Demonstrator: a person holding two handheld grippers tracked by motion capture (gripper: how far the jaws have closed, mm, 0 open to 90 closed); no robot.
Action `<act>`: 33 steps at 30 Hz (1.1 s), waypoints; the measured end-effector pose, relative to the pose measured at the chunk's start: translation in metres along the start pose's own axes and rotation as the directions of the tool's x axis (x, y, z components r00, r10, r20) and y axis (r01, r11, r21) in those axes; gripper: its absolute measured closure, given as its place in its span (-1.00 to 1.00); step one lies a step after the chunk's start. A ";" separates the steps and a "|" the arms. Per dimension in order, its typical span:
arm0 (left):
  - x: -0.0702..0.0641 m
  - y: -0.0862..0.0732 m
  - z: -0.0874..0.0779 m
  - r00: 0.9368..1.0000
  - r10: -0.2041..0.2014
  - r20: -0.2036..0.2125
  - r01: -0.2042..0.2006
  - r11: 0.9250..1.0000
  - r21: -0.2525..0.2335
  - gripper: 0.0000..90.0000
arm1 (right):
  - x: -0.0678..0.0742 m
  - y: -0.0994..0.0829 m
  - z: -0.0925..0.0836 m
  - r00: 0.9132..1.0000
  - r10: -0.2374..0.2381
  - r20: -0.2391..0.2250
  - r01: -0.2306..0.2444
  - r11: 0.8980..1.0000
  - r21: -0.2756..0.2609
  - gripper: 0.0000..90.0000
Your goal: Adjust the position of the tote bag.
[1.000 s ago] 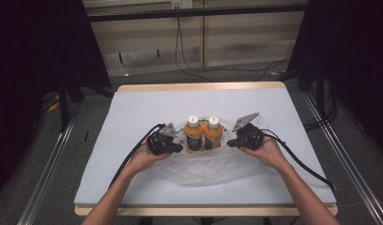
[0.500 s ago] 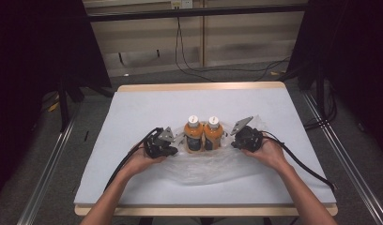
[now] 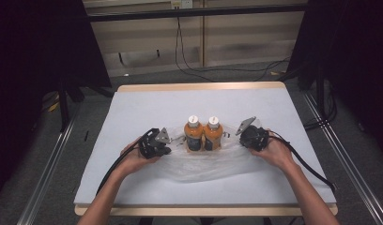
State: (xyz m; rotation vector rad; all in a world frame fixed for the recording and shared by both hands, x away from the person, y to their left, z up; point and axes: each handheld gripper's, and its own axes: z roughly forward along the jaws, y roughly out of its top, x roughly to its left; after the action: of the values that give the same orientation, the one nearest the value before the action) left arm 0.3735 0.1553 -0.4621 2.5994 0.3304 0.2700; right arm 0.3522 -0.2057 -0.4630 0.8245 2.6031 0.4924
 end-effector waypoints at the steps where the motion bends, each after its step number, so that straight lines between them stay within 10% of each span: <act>1: 0.001 -0.001 0.000 1.000 -0.002 0.002 0.002 1.000 -0.003 1.00 | -0.002 -0.002 0.000 1.000 0.000 0.002 0.000 1.000 -0.001 1.00; 33: 0.002 -0.014 -0.012 0.999 -0.009 -0.033 0.011 0.998 0.056 1.00 | -0.023 -0.038 -0.018 1.000 0.023 -0.001 -0.023 0.994 0.108 1.00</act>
State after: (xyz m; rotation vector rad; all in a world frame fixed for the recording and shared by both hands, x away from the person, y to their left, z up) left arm 0.3701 0.1733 -0.4592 2.6500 0.3669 0.3038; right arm 0.3441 -0.2529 -0.4579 0.8896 2.6448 0.3610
